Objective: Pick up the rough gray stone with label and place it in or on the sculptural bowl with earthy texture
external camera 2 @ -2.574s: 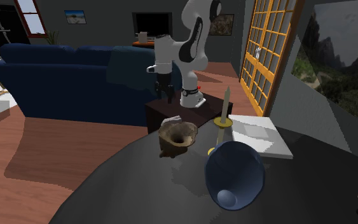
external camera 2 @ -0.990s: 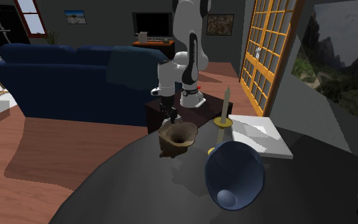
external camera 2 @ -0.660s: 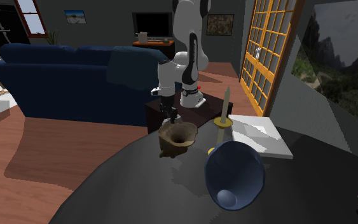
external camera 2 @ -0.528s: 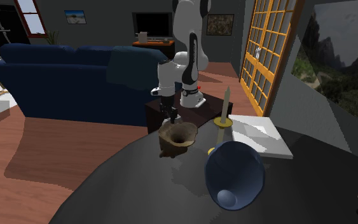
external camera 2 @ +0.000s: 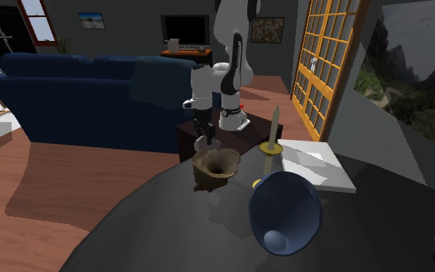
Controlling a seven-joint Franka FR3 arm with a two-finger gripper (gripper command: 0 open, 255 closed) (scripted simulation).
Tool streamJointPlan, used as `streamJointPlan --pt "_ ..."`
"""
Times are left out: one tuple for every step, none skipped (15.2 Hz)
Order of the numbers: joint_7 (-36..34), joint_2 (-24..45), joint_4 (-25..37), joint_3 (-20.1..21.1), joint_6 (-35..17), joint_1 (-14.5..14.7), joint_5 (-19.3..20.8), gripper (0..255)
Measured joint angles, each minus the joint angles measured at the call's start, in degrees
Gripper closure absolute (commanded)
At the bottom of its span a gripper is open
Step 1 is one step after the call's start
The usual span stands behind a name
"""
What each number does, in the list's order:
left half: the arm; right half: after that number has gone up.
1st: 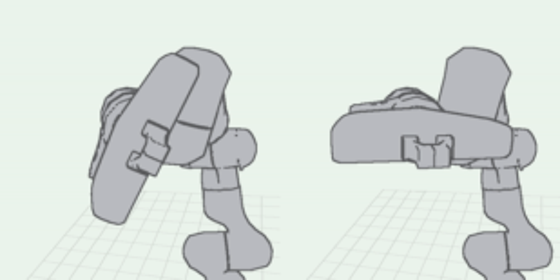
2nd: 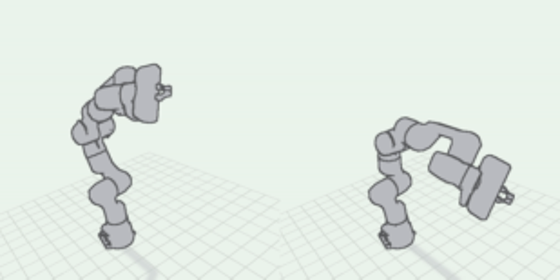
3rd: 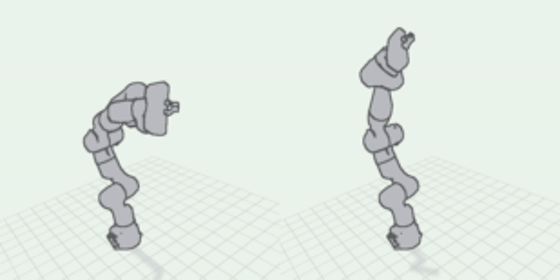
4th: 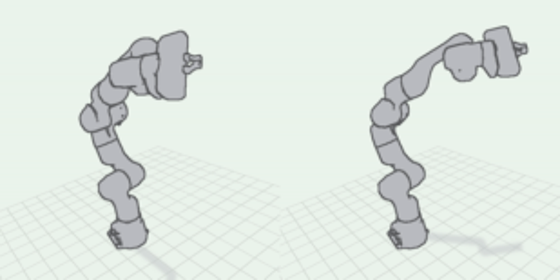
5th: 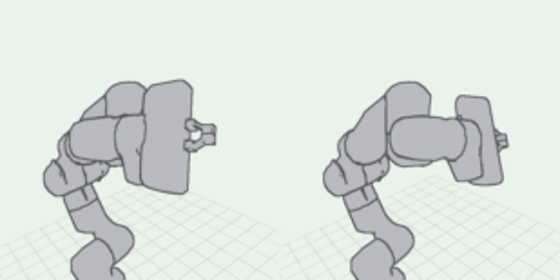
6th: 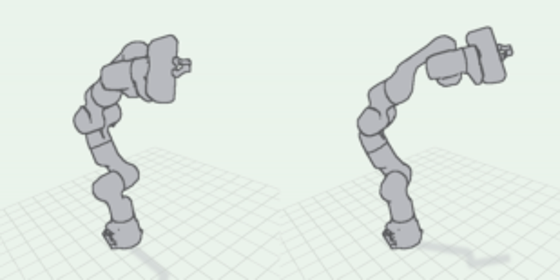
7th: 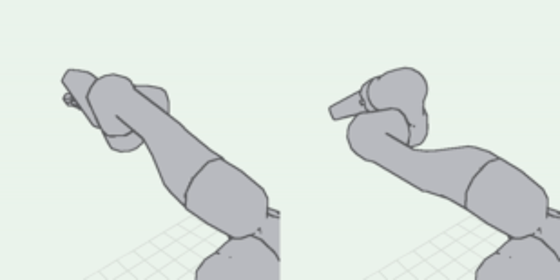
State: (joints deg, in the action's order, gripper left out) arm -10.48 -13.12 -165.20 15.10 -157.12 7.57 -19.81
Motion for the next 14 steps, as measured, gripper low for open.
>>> streamJointPlan --pt "-0.1 -1.2 0.0 -0.1 1.2 -0.1 0.2 255" --pt "-0.4 -2.3 0.1 -0.1 2.4 -0.1 0.4 255" --pt "-0.6 -3.3 0.3 -0.1 3.6 -0.2 0.6 255" --pt "-0.8 -4.8 0.4 -0.1 5.1 -0.3 0.8 255" --pt "-1.0 -5.6 0.5 -0.2 6.1 -0.3 1.0 255" --pt "-1.2 -6.7 0.5 -0.2 7.2 -0.3 1.1 255" --pt "-1.4 -7.6 0.7 -0.2 8.4 -0.3 1.2 255" --pt "-1.5 -8.8 0.9 -0.4 9.7 -0.5 1.5 255" --pt "-1.6 -9.6 1.2 -0.4 10.9 -0.6 1.7 255" --pt "-1.7 -10.7 1.4 -0.5 12.0 -0.6 1.8 255" --pt "-1.8 -11.6 1.6 -0.7 13.2 -0.7 2.0 255" --pt "-2.0 -12.3 2.0 -0.7 14.2 -0.7 2.2 255" --pt "-2.2 -12.9 2.4 -0.7 15.2 -0.8 2.3 255" --pt "-2.3 -13.7 2.8 -0.8 16.4 -0.9 2.6 255"
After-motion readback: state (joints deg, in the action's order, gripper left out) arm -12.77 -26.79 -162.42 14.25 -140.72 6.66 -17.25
